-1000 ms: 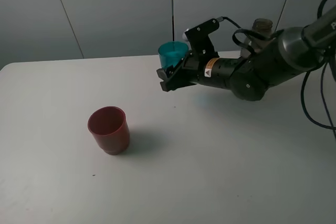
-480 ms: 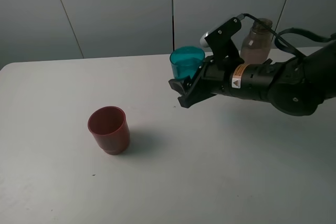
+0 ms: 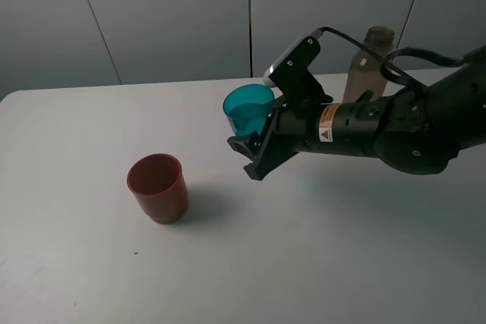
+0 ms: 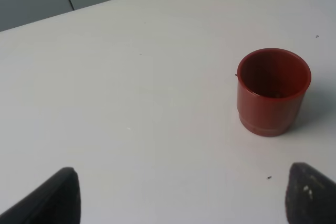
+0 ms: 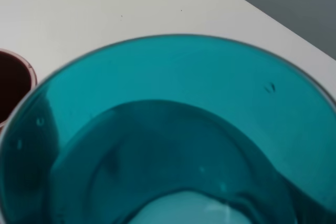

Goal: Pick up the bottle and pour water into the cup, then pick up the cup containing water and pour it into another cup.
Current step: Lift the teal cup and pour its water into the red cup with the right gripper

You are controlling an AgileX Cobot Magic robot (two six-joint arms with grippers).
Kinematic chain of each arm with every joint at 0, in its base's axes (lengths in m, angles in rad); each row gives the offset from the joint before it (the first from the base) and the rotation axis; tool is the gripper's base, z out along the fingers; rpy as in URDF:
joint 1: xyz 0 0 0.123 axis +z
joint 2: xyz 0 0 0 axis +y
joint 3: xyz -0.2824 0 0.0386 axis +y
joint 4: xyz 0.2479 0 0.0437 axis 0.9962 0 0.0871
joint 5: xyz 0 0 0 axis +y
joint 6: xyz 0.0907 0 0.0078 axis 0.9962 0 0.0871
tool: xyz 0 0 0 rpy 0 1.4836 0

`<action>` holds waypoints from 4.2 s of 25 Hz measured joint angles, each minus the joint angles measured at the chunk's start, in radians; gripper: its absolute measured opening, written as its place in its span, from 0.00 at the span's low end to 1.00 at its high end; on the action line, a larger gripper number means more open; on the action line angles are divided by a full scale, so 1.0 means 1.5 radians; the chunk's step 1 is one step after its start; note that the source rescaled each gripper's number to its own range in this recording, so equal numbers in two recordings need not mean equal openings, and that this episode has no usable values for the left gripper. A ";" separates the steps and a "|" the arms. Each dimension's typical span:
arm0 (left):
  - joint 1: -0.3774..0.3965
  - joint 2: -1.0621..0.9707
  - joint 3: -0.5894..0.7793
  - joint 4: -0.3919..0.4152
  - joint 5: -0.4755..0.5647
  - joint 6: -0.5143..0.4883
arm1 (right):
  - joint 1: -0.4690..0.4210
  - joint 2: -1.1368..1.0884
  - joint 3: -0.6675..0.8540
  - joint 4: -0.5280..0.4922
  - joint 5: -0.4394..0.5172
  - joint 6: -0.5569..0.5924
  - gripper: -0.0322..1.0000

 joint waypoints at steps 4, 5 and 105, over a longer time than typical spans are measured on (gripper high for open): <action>0.000 0.000 0.000 0.000 0.000 0.000 | 0.002 0.017 -0.019 0.000 0.030 -0.025 0.11; 0.000 0.000 0.000 0.000 0.000 0.000 | 0.002 0.019 -0.020 0.000 0.035 -0.037 0.11; 0.000 0.000 0.000 0.000 0.000 0.000 | 0.191 0.136 -0.358 -0.366 0.382 -0.243 0.10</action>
